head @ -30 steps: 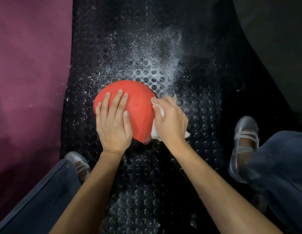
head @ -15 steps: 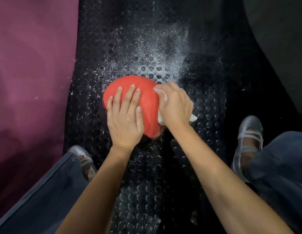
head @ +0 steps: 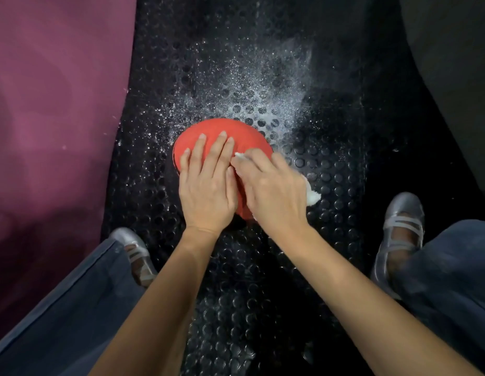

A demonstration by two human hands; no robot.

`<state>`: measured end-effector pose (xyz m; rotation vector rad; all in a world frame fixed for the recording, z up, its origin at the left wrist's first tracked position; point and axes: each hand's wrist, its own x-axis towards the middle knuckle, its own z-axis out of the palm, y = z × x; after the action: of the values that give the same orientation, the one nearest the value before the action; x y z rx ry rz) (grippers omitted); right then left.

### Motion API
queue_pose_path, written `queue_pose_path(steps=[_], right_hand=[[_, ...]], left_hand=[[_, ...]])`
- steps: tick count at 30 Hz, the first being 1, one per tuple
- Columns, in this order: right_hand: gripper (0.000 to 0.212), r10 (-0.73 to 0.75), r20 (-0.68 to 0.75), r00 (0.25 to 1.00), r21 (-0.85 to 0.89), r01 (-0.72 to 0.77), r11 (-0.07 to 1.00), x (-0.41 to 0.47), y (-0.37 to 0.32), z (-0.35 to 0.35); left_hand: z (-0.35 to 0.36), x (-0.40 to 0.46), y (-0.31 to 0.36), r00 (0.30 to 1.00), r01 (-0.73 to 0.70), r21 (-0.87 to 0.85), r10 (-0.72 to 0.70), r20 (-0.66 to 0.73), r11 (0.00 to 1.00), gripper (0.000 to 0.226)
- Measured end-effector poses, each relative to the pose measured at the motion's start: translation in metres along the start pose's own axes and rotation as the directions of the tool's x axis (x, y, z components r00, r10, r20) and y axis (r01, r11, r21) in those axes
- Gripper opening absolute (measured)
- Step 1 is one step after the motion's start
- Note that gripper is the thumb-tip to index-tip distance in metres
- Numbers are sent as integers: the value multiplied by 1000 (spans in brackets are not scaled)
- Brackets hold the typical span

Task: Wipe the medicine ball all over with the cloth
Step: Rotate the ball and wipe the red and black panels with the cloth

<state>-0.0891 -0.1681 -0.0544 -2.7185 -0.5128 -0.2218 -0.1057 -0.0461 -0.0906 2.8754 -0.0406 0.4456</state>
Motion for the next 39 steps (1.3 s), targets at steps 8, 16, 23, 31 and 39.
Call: queue_pose_path(steps=[8, 16, 23, 31, 39], right_hand=[[21, -4, -20, 1000, -1, 4, 1000, 12, -1, 1], [24, 310, 193, 931, 176, -343, 923, 55, 38, 15], [16, 165, 46, 985, 187, -171, 967, 12, 18, 8], [22, 388, 128, 912, 300, -409, 862, 9, 28, 14], [22, 544, 249, 801, 364, -598, 714, 24, 43, 24]], left_hand=[[-1, 2, -1, 999, 33, -20, -33, 13, 999, 48], [-3, -5, -6, 1000, 14, -30, -14, 22, 999, 49], [-4, -4, -9, 998, 58, -49, -57, 5, 997, 50], [-3, -10, -5, 998, 56, -56, -56, -1, 997, 49], [-7, 7, 2, 989, 135, -79, -130, 67, 988, 49]])
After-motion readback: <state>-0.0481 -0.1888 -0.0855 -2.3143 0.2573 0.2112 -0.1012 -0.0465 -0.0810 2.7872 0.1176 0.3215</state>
